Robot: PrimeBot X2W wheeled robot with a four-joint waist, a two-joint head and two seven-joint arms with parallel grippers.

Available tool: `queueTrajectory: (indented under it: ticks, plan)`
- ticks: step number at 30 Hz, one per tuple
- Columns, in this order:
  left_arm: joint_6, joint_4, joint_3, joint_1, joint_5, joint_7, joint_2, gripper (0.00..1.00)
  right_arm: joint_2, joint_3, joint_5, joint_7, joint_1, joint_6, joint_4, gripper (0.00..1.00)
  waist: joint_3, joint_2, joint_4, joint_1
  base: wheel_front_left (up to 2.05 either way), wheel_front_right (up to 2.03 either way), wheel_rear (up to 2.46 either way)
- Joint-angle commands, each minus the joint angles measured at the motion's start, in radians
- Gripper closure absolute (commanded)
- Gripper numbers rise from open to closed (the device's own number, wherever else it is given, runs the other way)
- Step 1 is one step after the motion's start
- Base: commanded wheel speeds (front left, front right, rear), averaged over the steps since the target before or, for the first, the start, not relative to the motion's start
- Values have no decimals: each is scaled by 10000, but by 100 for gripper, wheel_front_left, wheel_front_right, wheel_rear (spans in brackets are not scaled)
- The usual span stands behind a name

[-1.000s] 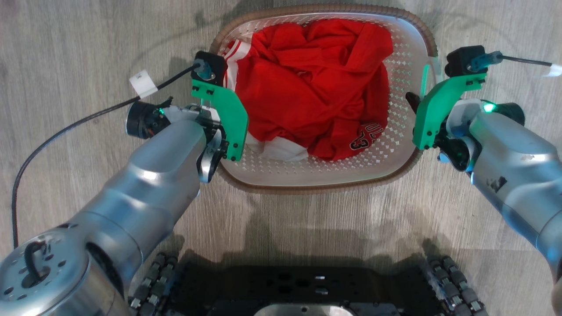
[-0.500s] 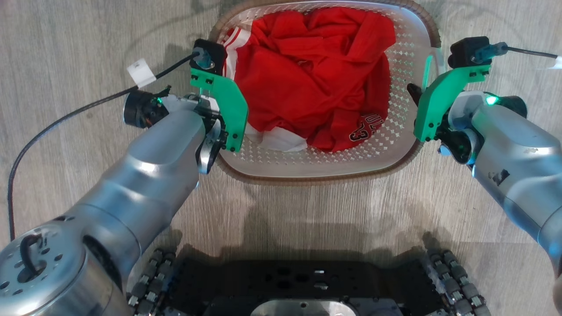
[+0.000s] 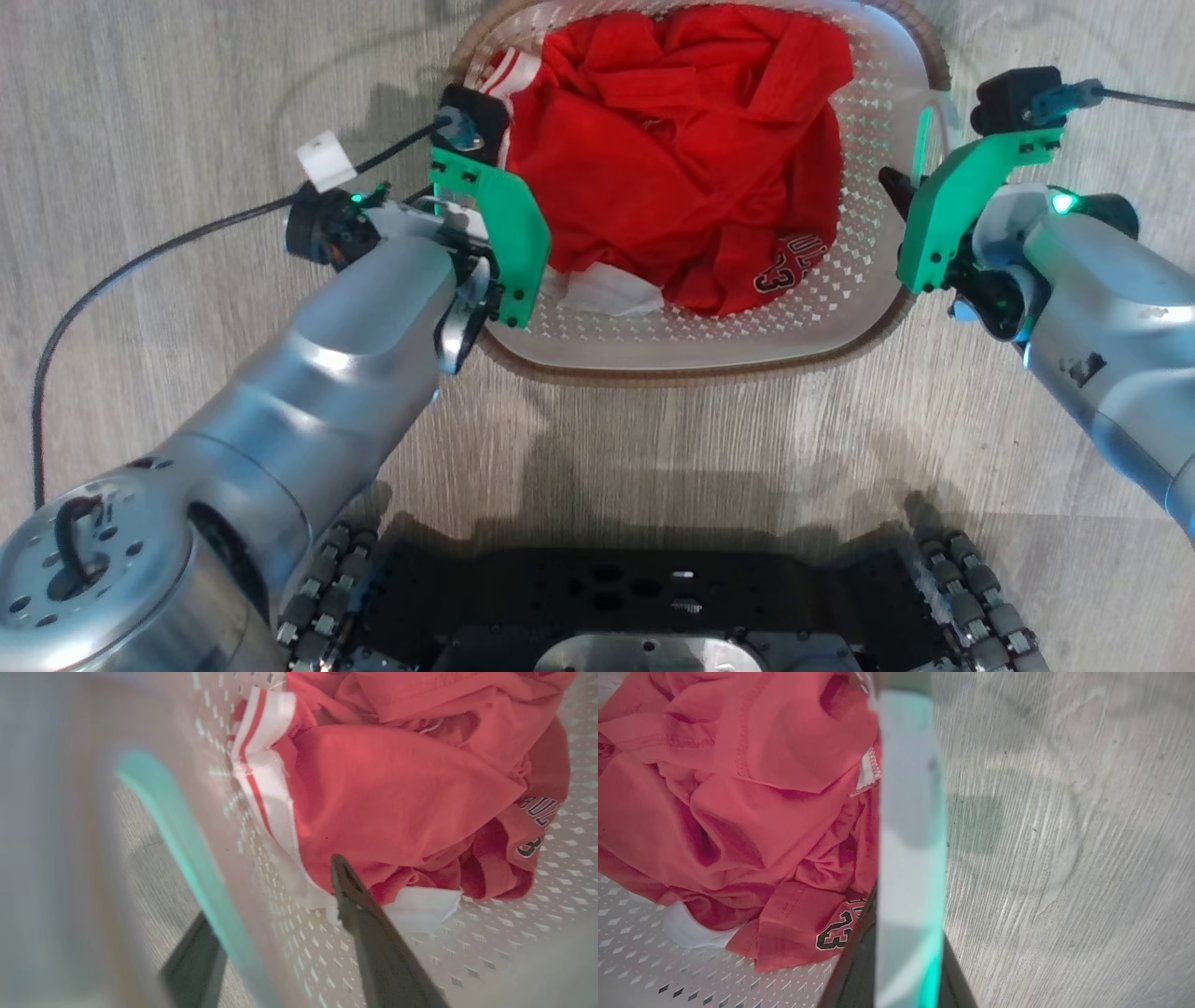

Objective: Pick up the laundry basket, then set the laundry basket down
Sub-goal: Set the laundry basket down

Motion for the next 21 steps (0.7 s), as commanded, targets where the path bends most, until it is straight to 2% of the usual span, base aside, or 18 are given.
queueTrajectory:
  ticks: [1,2,3,4,5,21]
  plan:
    - [61,-346,50,-102,48,-215,-143,0,75,113,-118,-80,361,-6,1,100,11,-1,12,1,0,0,0]
    - [98,-344,50,-103,36,-232,-143,0,80,114,-96,-71,364,-6,5,100,14,-1,15,1,0,0,0]
    - [134,-339,50,-105,36,-251,-143,0,82,114,-67,-66,366,-6,22,77,13,-1,17,1,0,0,0]
    - [189,-330,50,-108,22,-287,-143,0,80,117,-111,-131,344,-6,66,11,11,-1,21,1,0,0,0]
    - [226,-327,50,-105,11,-306,-143,0,89,119,-136,-173,339,-6,114,0,9,-1,25,1,0,0,0]
    - [539,-219,49,-25,79,-359,-143,0,199,137,-125,-207,337,-6,376,0,-274,-1,90,1,0,0,0]
